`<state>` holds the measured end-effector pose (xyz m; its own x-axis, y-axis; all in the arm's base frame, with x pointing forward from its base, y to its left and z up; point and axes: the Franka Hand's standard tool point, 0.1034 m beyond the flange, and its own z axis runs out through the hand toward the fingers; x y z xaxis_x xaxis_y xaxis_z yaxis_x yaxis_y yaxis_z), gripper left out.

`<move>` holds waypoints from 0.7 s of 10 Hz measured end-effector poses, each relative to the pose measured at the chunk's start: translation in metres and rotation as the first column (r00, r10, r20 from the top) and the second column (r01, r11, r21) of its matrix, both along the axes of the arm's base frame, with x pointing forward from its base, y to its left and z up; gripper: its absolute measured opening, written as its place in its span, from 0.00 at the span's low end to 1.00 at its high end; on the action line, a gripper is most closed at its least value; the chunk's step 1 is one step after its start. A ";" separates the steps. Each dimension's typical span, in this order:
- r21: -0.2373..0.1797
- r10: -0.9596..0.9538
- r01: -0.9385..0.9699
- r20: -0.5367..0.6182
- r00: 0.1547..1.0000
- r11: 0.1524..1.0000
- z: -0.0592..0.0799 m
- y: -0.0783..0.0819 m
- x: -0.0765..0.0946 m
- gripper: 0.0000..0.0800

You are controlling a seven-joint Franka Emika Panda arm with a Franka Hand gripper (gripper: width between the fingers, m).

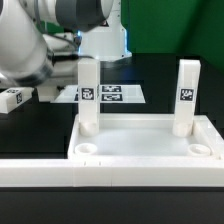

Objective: Assemble desk

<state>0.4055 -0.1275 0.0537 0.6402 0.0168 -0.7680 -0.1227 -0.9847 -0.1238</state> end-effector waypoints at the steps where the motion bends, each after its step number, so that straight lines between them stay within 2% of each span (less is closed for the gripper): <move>1: 0.018 0.008 -0.008 0.011 1.000 1.000 0.010 0.001 0.004 0.37; 2: 0.025 0.009 -0.009 0.025 1.000 1.000 0.018 0.001 0.009 0.37; 5: 0.015 0.008 -0.009 0.063 0.998 1.000 0.013 0.000 0.012 0.37; 6: -0.011 0.009 -0.007 0.179 0.984 1.000 0.011 -0.004 0.020 0.37; 7: -0.021 0.000 0.006 0.250 0.968 1.000 0.013 -0.004 0.018 0.37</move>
Offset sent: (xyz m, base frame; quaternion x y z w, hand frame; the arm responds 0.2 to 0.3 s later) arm 0.0000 0.0000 0.0000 0.0000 0.0000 0.0000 1.0000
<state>0.4232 -0.1312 0.0671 0.8118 0.0002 -0.5840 -0.0934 -0.9871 -0.1302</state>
